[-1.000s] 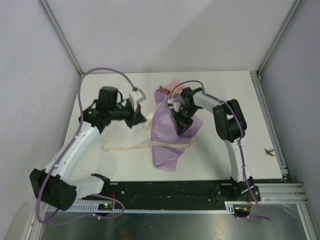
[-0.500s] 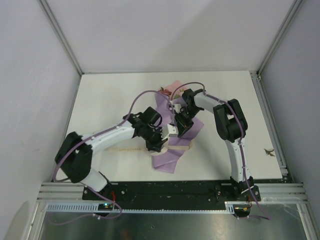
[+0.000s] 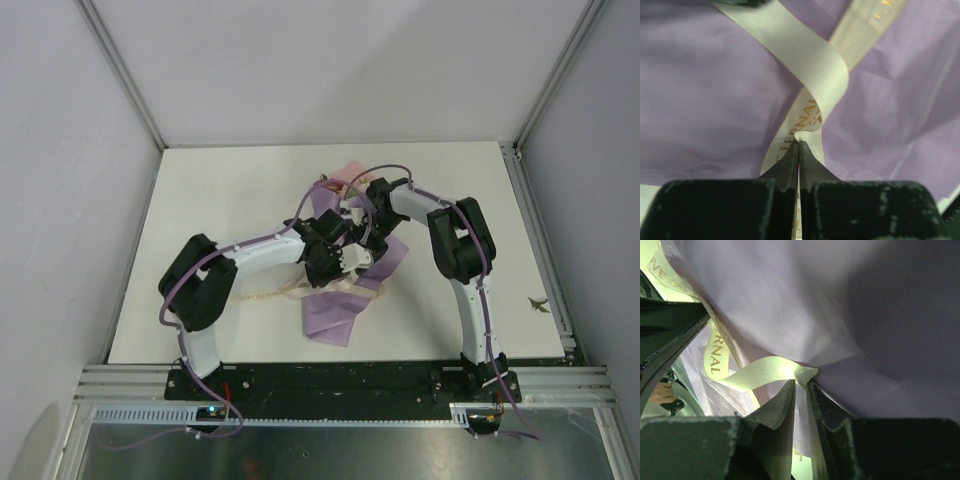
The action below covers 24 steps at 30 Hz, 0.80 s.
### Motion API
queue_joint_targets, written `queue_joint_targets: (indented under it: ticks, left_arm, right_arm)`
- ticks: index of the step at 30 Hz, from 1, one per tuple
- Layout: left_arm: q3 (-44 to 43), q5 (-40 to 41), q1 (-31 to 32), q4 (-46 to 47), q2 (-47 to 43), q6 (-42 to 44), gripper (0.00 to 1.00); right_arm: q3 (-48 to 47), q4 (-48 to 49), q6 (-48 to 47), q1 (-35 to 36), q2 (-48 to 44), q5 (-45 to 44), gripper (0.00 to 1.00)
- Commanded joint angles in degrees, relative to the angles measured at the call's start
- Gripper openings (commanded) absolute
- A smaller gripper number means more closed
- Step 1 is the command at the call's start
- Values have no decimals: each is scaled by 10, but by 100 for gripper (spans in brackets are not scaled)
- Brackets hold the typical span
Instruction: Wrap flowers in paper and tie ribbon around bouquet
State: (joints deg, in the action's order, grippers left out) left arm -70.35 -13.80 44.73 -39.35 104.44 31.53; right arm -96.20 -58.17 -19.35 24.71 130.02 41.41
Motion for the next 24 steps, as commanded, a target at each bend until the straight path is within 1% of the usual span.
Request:
queue_joint_targets:
  ticks: [1, 5, 8, 10, 16, 20, 22, 24]
  left_arm:
    - [-47, 70, 1, 42, 18, 7, 0]
    - [-89, 97, -17, 73, 29, -25, 0]
    - [-103, 85, -37, 86, 7, -40, 0]
    - [-84, 50, -40, 90, -36, -27, 0]
    - [19, -124, -28, 87, -226, -1, 0]
    - [78, -181, -2, 62, -306, 59, 0]
    - [103, -196, 6, 47, -323, 92, 0]
    - [124, -194, 9, 33, -322, 126, 0]
  right_arm:
    - [3, -3, -10, -5, 14, 6, 20]
    - [5, -5, -13, -7, 15, 11, 20]
    - [7, -6, -13, -10, 15, 15, 20]
    - [9, -7, -14, -13, 15, 17, 20]
    - [11, -8, -15, -16, 14, 20, 20]
    - [11, -5, -13, -18, 15, 20, 20]
    - [11, -4, -12, -18, 16, 20, 20]
    - [11, -4, -10, -17, 15, 20, 20]
